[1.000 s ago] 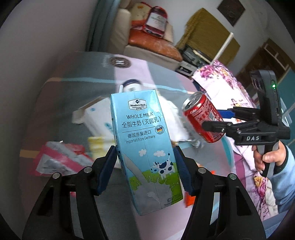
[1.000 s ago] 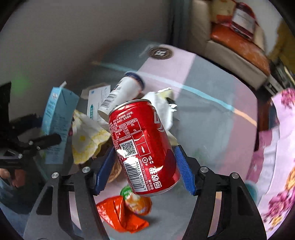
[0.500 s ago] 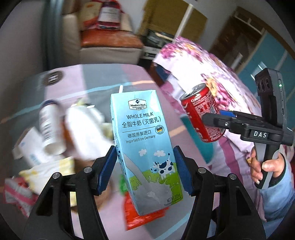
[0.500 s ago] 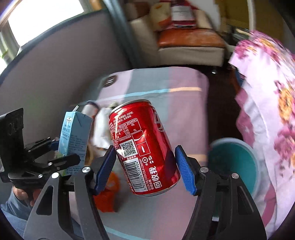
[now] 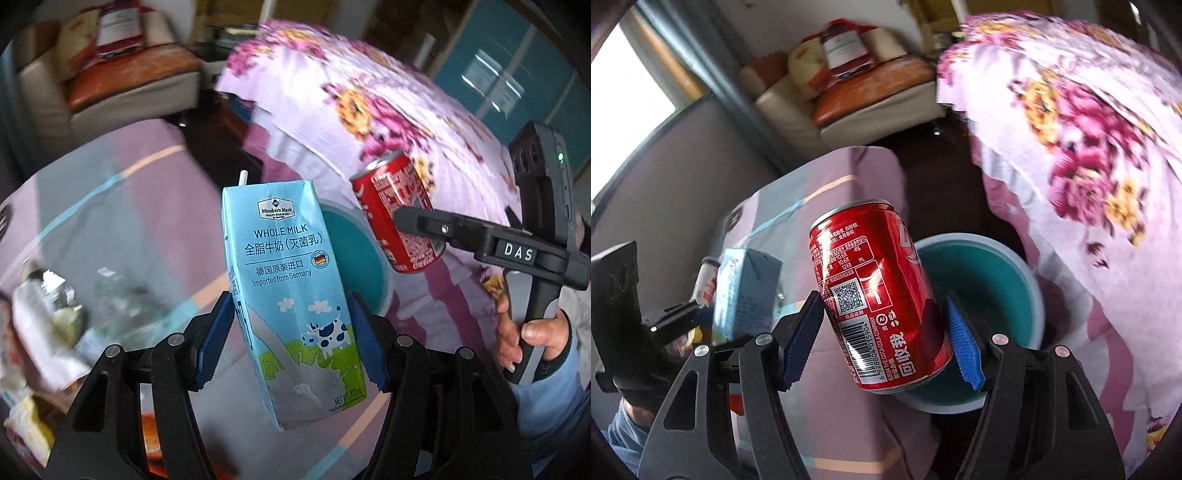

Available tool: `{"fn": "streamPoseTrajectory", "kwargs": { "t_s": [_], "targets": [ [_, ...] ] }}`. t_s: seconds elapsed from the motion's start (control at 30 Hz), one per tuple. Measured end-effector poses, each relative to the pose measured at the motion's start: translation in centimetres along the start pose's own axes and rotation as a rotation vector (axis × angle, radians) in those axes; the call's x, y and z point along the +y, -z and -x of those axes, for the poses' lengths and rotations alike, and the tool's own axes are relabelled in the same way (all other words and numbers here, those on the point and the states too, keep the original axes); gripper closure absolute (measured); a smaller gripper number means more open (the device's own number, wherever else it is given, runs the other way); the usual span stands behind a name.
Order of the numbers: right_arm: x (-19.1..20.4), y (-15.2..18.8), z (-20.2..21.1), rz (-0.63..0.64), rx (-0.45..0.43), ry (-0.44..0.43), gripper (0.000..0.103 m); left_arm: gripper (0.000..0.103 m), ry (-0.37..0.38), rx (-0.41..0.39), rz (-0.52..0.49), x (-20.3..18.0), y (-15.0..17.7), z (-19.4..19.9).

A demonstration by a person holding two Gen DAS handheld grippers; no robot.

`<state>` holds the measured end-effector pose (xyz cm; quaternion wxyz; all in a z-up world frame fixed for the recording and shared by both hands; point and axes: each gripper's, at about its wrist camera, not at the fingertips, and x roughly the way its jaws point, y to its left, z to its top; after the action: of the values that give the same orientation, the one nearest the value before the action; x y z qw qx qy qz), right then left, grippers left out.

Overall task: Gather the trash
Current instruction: 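Drop the milk carton into the bin with the left tool while the right tool drops the can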

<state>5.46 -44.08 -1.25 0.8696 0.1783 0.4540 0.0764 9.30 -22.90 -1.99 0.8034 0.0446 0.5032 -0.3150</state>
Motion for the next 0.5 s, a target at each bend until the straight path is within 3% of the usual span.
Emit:
{"fn": "streamPoseTrajectory", "kwargs": {
  "t_s": [0.4,0.5],
  "targets": [
    [-6.7,0.5,1.6,-0.125,-0.037,0.005,0.040,0.038,0.010,0.125,-0.071,-5.6,-1.8,-7.3],
    [-7.4,0.8,1.6,-0.132,-0.029,0.007,0.040,0.022,-0.001,0.127,-0.072,-5.7,-1.8,-7.5]
  ]
}}
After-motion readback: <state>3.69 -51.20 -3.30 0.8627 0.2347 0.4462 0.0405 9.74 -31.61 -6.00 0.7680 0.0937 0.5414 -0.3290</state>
